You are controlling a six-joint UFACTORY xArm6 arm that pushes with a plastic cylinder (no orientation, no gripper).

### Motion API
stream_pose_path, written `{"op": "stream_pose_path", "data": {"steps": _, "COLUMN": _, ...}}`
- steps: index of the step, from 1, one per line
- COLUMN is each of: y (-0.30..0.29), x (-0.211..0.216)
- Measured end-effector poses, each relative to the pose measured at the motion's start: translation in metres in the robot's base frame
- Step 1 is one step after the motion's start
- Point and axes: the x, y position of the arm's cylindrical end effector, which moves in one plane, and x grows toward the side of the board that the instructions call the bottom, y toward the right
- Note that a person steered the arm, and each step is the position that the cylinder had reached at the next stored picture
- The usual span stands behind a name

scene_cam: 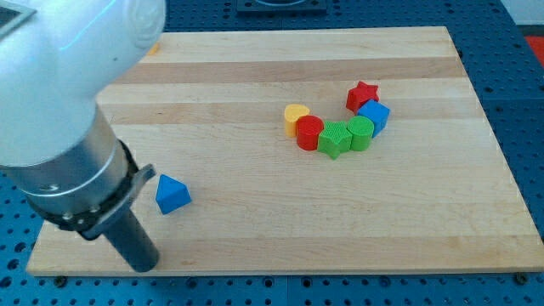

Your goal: Move the blue triangle to the left of the yellow heart

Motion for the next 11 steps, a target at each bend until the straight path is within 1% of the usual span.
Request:
{"op": "stream_pose_path", "data": {"steps": 1, "y": 0.011, "x": -0.052}}
{"op": "stream_pose_path", "data": {"steps": 2, "y": 0.012, "x": -0.092}}
{"op": "stream_pose_path", "data": {"steps": 3, "y": 0.006, "x": -0.103}}
{"op": "stream_pose_path", "data": {"steps": 4, "y": -0.016, "x": -0.102}}
{"op": "stream_pose_path", "data": {"steps": 5, "y": -0.03, "x": -0.111}}
{"op": "stream_pose_path", "data": {"steps": 6, "y": -0.015, "x": -0.144}}
{"op": "stream_pose_path", "data": {"steps": 7, "y": 0.043, "x": -0.187}}
{"op": "stream_pose_path", "data": {"steps": 8, "y": 0.087, "x": -0.213}}
{"op": "stream_pose_path", "data": {"steps": 9, "y": 0.095, "x": -0.213}}
{"op": "stream_pose_path", "data": {"steps": 10, "y": 0.086, "x": -0.189}}
{"op": "stream_pose_path", "data": {"steps": 11, "y": 0.076, "x": -0.138}}
